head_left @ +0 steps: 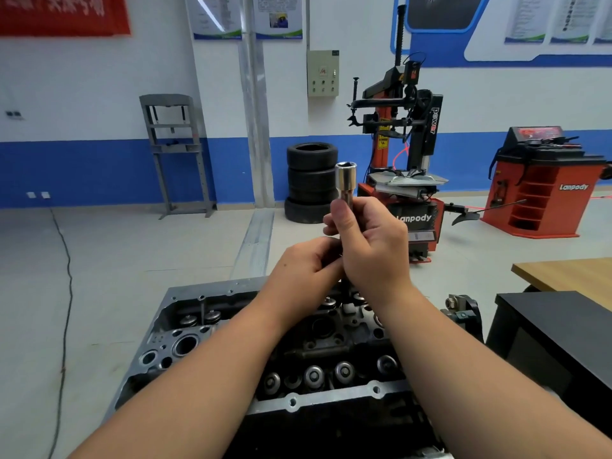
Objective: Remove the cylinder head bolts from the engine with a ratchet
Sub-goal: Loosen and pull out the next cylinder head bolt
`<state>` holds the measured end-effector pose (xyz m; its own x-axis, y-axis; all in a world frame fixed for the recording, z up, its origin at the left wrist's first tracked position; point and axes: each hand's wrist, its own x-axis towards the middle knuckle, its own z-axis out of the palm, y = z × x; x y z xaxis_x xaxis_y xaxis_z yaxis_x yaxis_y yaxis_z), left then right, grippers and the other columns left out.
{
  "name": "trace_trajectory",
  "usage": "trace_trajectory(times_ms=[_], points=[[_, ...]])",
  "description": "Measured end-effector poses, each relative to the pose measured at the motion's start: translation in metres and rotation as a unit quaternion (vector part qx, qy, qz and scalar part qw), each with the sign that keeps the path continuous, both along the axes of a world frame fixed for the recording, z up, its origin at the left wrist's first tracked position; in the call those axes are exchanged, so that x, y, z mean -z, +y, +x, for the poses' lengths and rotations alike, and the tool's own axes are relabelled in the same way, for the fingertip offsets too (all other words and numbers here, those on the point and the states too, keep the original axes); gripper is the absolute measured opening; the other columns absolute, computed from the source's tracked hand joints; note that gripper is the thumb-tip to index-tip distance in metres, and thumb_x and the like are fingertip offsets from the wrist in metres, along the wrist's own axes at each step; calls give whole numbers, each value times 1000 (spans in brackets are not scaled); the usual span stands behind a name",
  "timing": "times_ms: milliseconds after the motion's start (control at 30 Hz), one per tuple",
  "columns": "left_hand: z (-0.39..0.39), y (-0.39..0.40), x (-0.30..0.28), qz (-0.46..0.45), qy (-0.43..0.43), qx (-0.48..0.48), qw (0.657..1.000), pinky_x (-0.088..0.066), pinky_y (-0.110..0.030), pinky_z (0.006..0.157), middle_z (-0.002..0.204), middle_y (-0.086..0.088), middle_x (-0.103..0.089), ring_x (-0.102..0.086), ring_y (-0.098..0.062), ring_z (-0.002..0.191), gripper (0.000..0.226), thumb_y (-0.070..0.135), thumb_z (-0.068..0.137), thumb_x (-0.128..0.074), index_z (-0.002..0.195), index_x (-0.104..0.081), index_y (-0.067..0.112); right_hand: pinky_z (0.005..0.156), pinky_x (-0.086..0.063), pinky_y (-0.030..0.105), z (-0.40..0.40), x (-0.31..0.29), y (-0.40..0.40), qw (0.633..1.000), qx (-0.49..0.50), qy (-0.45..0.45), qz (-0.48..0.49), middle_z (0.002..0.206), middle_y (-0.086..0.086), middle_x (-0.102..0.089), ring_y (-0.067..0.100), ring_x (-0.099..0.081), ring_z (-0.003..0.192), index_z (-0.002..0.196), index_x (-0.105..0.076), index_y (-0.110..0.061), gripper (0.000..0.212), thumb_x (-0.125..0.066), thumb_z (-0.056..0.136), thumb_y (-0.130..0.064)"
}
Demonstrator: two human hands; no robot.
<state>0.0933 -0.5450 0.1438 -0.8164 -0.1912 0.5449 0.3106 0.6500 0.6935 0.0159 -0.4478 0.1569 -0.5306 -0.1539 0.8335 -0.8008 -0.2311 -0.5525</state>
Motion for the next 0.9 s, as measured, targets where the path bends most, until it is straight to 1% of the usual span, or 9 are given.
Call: trace_trajectory(times_ms=[167, 267, 367, 467, 533, 633, 700, 800, 900], points=[[-1, 3, 2, 45, 17, -32, 998, -49, -18, 59, 73, 5, -73, -63, -3, 63, 9, 12, 93, -71, 86, -75, 18, 66, -56, 24, 1, 0, 0, 1000, -14, -17, 20, 82, -1, -72, 10, -71, 77, 98, -68, -7, 25, -55, 102, -28], [-5, 3, 2, 56, 13, -75, 996, -55, -29, 62, 76, -1, -74, -68, -14, 70, 4, 14, 87, -75, 89, -73, 11, 68, -49, 11, 3, 0, -2, 999, -20, -21, 33, 83, -5, -71, 1, -69, 79, 99, -67, -4, 30, -50, 103, -28], [-6, -1, 0, 78, -9, -61, 995, -62, -36, 72, 85, 0, -77, -74, -17, 82, 13, 15, 84, -80, 95, -72, 16, 67, -50, 15, 2, -1, -2, 999, -19, -15, 43, 81, -5, -70, 3, -68, 77, 102, -64, -10, 24, -55, 99, -32], [-5, -5, 1, 74, -20, -9, 997, -58, -18, 68, 91, 16, -77, -73, -1, 84, 21, 14, 89, -77, 100, -72, 32, 63, -45, 9, 1, 0, -3, 999, 22, 4, 36, 75, -6, -66, 4, -63, 67, 96, -57, -17, 22, -70, 91, -34], [-3, -5, 1, 83, -28, 25, 996, -55, -15, 70, 93, 15, -78, -74, -1, 87, 24, 10, 93, -72, 104, -72, 32, 67, -44, 4, -1, 1, -3, 999, 37, 15, 24, 74, -1, -68, 7, -65, 66, 89, -56, -17, 21, -70, 92, -32], [0, -5, -1, 96, -47, 72, 992, -59, -25, 87, 106, 8, -79, -74, -7, 102, 19, 13, 102, -65, 117, -71, 23, 67, -57, 27, 0, 0, -3, 1000, 15, -12, 9, 77, -4, -72, 10, -71, 72, 86, -54, -28, 17, -65, 95, -36], [1, -5, -3, 108, -70, 84, 988, -58, -37, 99, 114, 3, -78, -72, -12, 110, 22, 21, 106, -60, 125, -69, 19, 67, -59, 31, 0, 1, -2, 1000, -8, -25, 6, 79, -4, -73, 10, -73, 77, 87, -54, -29, 14, -63, 96, -36], [3, -5, -1, 80, -92, 72, 990, -58, -38, 98, 110, 4, -78, -72, -12, 108, 20, 25, 107, -58, 123, -68, 21, 68, -54, 18, 0, 1, -2, 999, -33, -15, 22, 83, -5, -73, 6, -73, 80, 92, -58, -24, 11, -57, 99, -32], [1, -5, 3, 45, -63, 31, 997, -59, -28, 84, 98, 9, -78, -73, -9, 94, 13, 20, 101, -63, 111, -70, 26, 68, -49, 10, 1, 3, -3, 999, -24, -1, 40, 85, -5, -73, 1, -71, 81, 99, -64, -11, 24, -48, 103, -30]])
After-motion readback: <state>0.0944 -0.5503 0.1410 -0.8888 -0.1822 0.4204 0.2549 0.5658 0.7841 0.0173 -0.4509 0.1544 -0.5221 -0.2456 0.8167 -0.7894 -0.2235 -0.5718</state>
